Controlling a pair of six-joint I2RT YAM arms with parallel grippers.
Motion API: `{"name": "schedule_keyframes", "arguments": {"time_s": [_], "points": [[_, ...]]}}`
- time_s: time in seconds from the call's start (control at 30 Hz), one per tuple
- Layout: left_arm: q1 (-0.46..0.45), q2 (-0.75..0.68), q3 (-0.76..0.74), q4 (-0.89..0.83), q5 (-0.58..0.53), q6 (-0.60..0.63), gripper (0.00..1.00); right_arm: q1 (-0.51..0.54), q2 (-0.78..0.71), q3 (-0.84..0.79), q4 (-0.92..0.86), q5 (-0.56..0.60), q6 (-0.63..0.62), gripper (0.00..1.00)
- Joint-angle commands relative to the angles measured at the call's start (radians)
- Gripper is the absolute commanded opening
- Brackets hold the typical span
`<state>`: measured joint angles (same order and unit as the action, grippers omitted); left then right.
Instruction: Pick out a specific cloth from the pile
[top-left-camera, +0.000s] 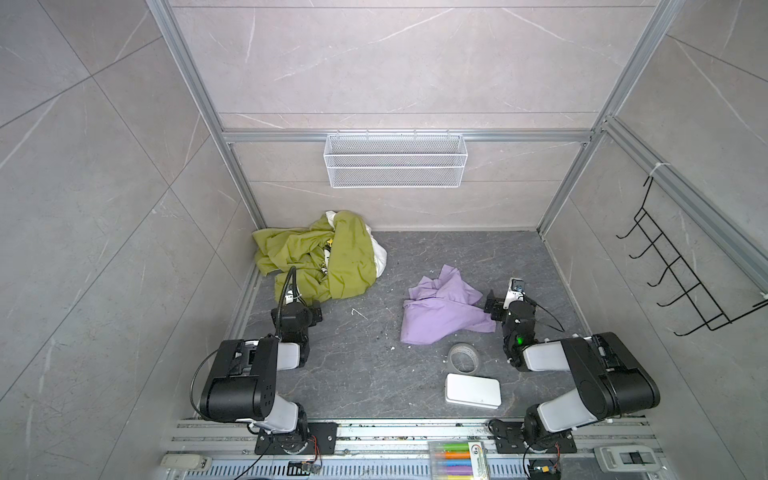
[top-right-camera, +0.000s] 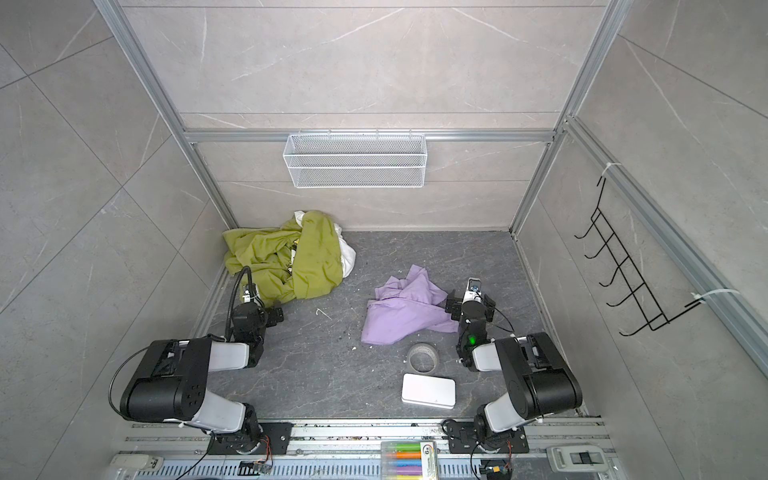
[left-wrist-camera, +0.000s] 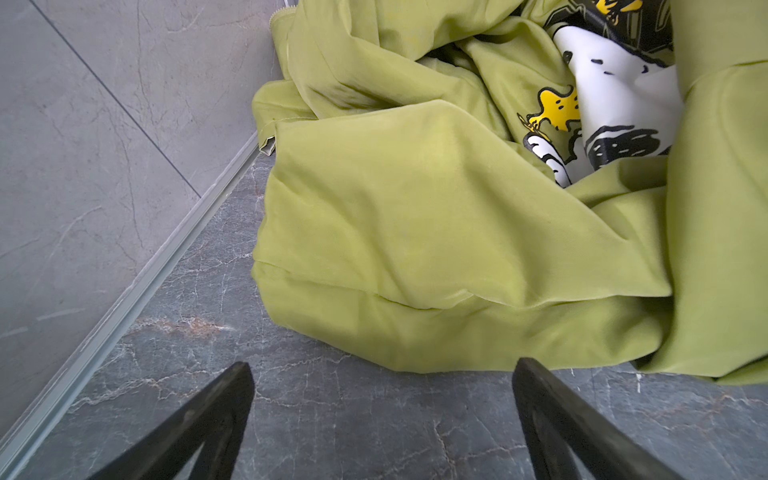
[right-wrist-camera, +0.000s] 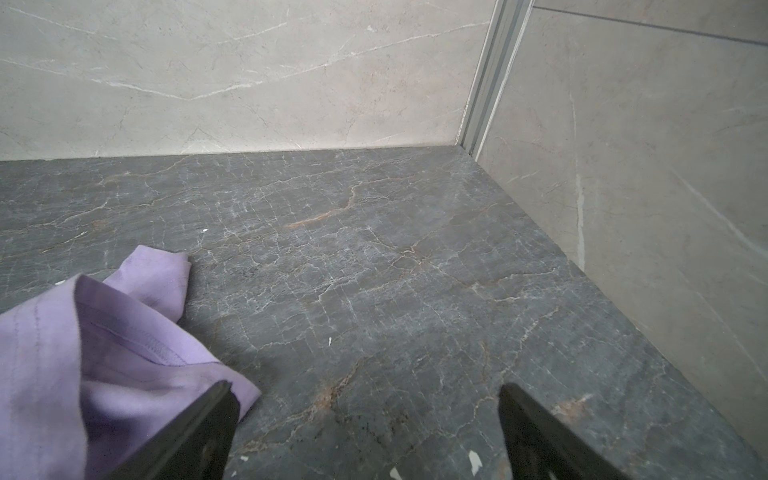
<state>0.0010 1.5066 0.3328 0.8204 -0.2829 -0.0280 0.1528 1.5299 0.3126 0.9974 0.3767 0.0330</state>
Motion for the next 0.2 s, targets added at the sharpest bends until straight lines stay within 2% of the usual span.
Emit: {"name": "schedule_keyframes", "arguments": {"time_s": [0.0, 0.17], "points": [[0.007, -0.005, 0.016, 0.058, 0.004, -0.019, 1.00, -0.004, 0.008, 0.016, -0.014, -0.002, 0.012, 0.99], [0.008, -0.005, 0.015, 0.058, 0.003, -0.018, 1.00, -0.005, 0.009, 0.014, -0.012, -0.004, 0.015, 0.99]]}}
